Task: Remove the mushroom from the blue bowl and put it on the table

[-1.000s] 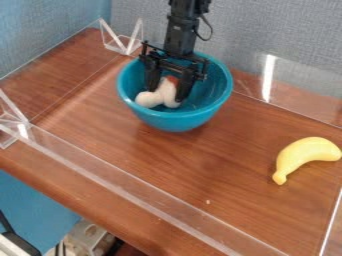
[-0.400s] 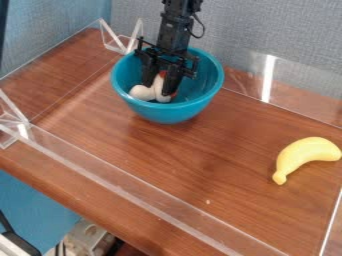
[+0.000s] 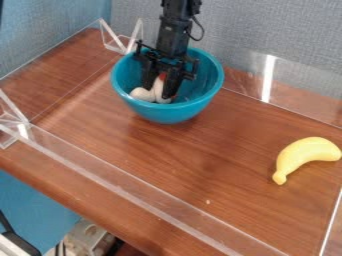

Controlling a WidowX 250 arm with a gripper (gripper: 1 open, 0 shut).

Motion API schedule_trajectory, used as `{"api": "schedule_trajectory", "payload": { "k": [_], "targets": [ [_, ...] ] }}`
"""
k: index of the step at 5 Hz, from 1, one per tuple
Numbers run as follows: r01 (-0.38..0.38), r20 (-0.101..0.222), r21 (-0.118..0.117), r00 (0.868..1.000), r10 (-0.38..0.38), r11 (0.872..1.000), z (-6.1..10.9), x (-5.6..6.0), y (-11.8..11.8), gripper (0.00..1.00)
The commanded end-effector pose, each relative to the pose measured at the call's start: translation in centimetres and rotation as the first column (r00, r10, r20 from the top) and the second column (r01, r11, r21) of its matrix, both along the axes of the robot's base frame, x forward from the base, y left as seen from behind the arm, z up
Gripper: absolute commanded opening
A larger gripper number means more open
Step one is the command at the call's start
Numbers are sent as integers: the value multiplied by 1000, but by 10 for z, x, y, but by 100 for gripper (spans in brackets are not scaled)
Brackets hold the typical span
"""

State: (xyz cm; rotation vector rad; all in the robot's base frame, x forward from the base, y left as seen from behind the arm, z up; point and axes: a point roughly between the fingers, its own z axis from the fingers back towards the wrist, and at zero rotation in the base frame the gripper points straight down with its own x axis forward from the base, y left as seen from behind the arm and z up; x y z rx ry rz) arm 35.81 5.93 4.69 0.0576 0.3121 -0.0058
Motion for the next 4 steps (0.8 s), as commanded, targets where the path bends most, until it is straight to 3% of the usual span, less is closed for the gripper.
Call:
{"api": "schedule_trajectory", "payload": {
  "k": [1,2,4],
  "targets": [
    [-38,54,-5,998,38,999,8,1,6,0],
    [-57,53,-11,997,57,998,-4,0,5,0],
    [-152,49,-19,987,153,988,8,-1,-4,0]
  ]
}}
